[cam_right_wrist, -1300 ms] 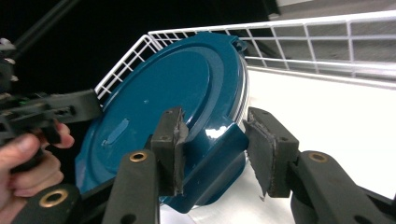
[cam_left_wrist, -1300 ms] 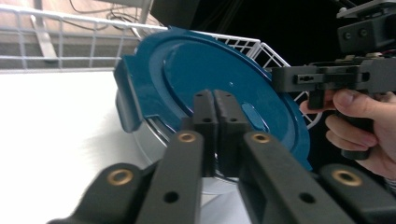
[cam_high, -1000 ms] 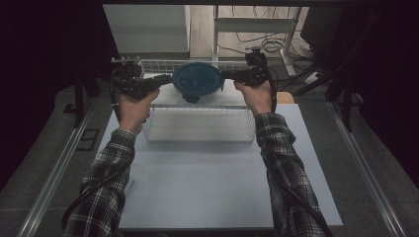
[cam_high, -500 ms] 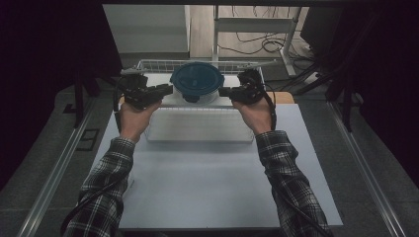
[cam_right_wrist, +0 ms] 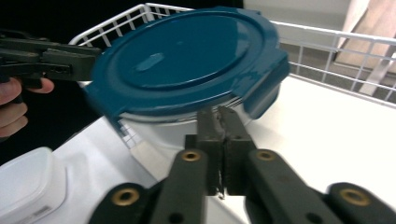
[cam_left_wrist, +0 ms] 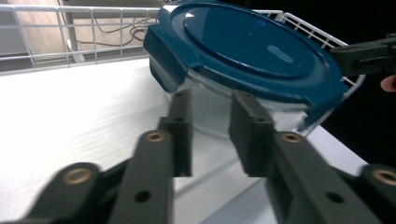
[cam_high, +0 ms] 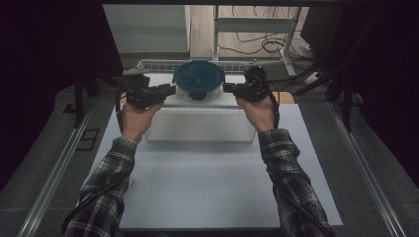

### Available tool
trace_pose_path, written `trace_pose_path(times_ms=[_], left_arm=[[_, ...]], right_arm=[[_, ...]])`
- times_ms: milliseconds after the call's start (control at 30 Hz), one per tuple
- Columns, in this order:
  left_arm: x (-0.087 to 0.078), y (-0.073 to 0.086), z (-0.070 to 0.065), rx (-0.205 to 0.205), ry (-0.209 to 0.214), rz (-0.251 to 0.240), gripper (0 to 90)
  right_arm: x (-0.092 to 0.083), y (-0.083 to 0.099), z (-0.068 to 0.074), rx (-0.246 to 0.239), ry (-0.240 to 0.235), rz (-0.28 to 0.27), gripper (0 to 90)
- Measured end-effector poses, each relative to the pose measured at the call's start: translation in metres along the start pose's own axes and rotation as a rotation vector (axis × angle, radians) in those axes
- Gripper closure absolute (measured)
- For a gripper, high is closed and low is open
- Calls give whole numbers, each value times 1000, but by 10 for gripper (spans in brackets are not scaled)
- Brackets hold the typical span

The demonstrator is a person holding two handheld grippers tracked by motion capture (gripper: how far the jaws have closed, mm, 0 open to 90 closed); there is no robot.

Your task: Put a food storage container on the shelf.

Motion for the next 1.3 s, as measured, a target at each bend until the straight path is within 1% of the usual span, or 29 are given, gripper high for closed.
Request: trace_pose_path(times_ms=[33, 67, 100, 167, 200, 233, 300, 367, 400, 433, 467, 500, 533, 567, 633, 667, 733, 800, 967, 1033, 1067, 1133, 1167, 1233, 1300], left_arm=[[-3, 3, -2, 9, -1, -1, 615], [-6, 6, -4, 24, -5, -4, 557], [-8, 8, -6, 33, -5, -7, 557], [-13, 13, -10, 50, -4, -12, 501], [-16, 15, -12, 62, 4, -11, 480], [-19, 19, -16, 75, 14, -8, 461], [-21, 25, -20, 93, 21, 7, 402], [-23, 32, -25, 112, 22, 17, 367], [-24, 36, -27, 117, 24, 24, 331], [-24, 40, -29, 119, 29, 25, 331], [-24, 46, -31, 111, 45, 28, 317], [-23, 49, -33, 106, 57, 33, 287], [-22, 54, -34, 102, 73, 35, 287], [-21, 58, -36, 100, 83, 35, 272], [-19, 68, -40, 104, 84, 51, 227], [-19, 72, -42, 109, 85, 52, 180], [-18, 78, -46, 112, 85, 55, 167], [-19, 84, -50, 128, 88, 55, 139], [-21, 100, -59, 156, 71, 70, 83], [-20, 107, -63, 166, 79, 84, 55], [-20, 111, -64, 168, 72, 88, 49], [-20, 119, -66, 166, 78, 91, 39], [-20, 123, -66, 165, 74, 91, 35], [-19, 131, -68, 175, 51, 89, 22], [-19, 139, -69, 189, 20, 93, 16]], right_arm=[[-2, 2, 3, -7, -6, 0, 796], [-6, 7, 8, -28, -6, -3, 732], [-6, 7, 8, -28, -6, -3, 732], [-8, 11, 13, -38, -14, -2, 674], [-9, 14, 16, -48, -17, -3, 642], [-10, 16, 19, -54, -20, -3, 610], [-11, 22, 24, -74, -28, 7, 566], [-11, 29, 29, -87, -20, 17, 525], [-12, 36, 32, -99, -23, 21, 490], [-12, 36, 32, -99, -23, 21, 490], [-12, 40, 34, -101, -24, 21, 475], [-14, 48, 37, -109, -21, 28, 447], [-14, 48, 37, -109, -21, 28, 447], [-15, 52, 39, -114, -18, 28, 430], [-17, 61, 41, -121, -14, 28, 400], [-20, 70, 43, -124, -17, 26, 365], [-21, 73, 44, -124, -19, 25, 353], [-24, 80, 46, -127, -21, 25, 328], [-30, 96, 50, -133, -22, 21, 261], [-32, 103, 51, -132, -25, 24, 236], [-33, 106, 52, -133, -25, 24, 224], [-34, 113, 54, -131, -29, 27, 195], [-35, 117, 55, -131, -28, 28, 181], [-37, 125, 56, -133, -26, 26, 159], [-38, 131, 57, -135, -24, 27, 130]])
Point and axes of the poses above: each handheld gripper's, and its own axes: x roughly forward along the jaws, y roughly out of its underside, z roughly to its left, the point moved 4 cm from there along x, roughly forward along the jaws, and after that the axes turned 10 degrees about z, right-handed, at the moved point
